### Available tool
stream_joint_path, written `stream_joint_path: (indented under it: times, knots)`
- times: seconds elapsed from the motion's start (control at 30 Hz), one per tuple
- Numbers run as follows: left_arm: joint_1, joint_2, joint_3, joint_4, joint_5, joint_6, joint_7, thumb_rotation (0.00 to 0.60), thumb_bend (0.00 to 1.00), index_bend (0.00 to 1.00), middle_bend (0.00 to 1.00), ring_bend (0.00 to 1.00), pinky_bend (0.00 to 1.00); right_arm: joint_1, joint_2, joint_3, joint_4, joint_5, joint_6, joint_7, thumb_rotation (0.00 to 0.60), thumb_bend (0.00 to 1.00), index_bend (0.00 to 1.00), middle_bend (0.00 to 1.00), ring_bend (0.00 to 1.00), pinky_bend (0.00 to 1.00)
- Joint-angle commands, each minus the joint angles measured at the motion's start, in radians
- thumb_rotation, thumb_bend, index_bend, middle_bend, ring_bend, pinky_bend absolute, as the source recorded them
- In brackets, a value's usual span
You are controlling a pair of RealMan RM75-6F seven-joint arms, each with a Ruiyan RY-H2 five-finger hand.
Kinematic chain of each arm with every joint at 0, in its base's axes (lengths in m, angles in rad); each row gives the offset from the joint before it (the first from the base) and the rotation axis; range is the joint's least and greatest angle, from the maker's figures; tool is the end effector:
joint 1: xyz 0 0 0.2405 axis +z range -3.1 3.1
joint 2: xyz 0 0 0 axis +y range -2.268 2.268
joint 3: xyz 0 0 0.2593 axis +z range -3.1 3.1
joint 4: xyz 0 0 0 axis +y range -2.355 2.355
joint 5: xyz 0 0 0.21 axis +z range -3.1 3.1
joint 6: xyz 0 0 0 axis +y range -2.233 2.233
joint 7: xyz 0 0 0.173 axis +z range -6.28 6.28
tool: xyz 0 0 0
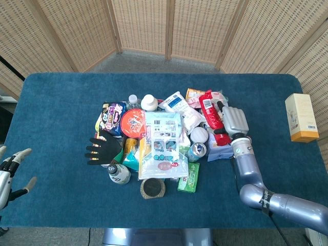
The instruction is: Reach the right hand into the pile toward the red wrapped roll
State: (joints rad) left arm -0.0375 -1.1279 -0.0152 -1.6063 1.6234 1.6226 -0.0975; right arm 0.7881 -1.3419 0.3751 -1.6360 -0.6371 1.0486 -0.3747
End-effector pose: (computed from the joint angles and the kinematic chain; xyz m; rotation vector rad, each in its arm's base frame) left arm -0.2977 0.1868 0.1658 -1.3725 -0.8870 -1.0787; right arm -0.1497 -0.4259 0.0790 1.3978 -1.1915 0.9862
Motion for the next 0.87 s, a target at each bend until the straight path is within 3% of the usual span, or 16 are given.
stream_joint_path:
  times: [0.03,0.47,0.87]
  knots:
    - [-0.004,-0.002,0.000,0.001,0.004,-0.004,0.002,0.600,0.34,0.17,0.27,0.34,0.00,-0.035,0.040,0.018,-0.050,-0.047,0.035,0.051,0.600,0.27,0.32,0.71,1.00,1.00]
    - [-0.007,-0.009,0.002,-0.009,0.013,-0.005,0.009,0.600,0.33,0.17,0.27,0.34,0.00,-0.183,0.207,0.090,-0.252,-0.243,0.165,0.300,0.600,0.25,0.32,0.70,1.00,1.00]
    - [-0.014,-0.008,-0.002,-0.017,0.025,-0.003,0.018,0.600,0.34,0.17,0.27,0.34,0.00,-0.224,0.249,0.069,-0.292,-0.280,0.171,0.339,0.600,0.25,0.32,0.70,1.00,1.00]
